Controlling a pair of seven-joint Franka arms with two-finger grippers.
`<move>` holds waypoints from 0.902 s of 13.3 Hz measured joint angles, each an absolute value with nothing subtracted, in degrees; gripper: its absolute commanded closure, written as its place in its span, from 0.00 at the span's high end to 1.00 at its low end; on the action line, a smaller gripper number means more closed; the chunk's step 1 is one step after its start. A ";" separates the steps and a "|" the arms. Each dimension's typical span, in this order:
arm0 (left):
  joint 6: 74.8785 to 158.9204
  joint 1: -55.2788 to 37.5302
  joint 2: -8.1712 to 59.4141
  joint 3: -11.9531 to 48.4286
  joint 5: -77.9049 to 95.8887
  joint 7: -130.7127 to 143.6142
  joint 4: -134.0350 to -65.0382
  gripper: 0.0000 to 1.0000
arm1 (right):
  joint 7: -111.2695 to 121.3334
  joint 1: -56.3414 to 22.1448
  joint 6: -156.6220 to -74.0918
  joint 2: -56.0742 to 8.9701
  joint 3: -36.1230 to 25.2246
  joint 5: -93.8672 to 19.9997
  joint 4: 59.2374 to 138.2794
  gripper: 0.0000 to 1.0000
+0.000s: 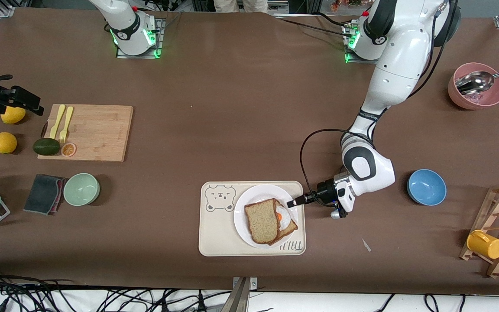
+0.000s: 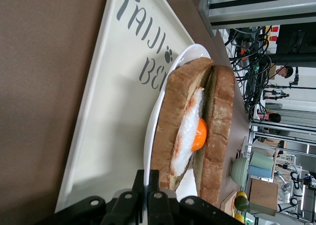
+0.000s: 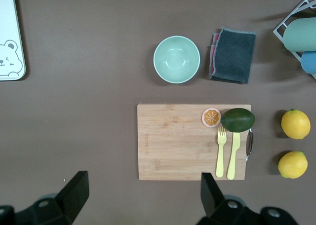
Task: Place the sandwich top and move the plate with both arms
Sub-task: 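Open the left gripper to release the plate rim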
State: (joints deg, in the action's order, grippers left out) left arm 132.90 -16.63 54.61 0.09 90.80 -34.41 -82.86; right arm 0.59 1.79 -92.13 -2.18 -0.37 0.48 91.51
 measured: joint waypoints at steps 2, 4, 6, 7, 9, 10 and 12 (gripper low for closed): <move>132.89 -16.63 54.83 0.09 90.80 -34.39 -82.54 0.27 | 0.55 1.79 -92.13 -2.18 -0.37 0.48 91.51 1.00; 132.89 -16.63 54.84 0.09 90.62 -34.38 -82.33 0.36 | 0.54 1.79 -92.09 -2.18 -0.37 0.48 91.51 1.00; 132.89 -16.62 54.83 0.09 89.94 -34.31 -82.12 0.45 | 0.51 1.79 -91.90 -2.18 -0.37 0.48 91.51 1.00; 132.89 -16.61 54.83 0.09 89.91 -34.31 -82.03 0.50 | 0.48 1.79 -91.86 -2.18 -0.37 0.48 91.51 1.00; 132.89 -16.61 54.84 0.01 89.85 -34.31 -81.95 0.52 | 0.48 1.79 -91.78 -2.18 -0.37 0.48 91.51 1.00; 132.89 -16.60 54.83 -0.18 89.33 -34.31 -81.83 0.53 | 0.48 1.79 -91.76 -2.18 -0.37 0.48 91.51 1.00; 132.89 -16.53 54.81 -0.49 86.40 -34.19 -81.43 0.59 | 0.48 1.79 -91.75 -2.18 -0.37 0.48 91.51 1.00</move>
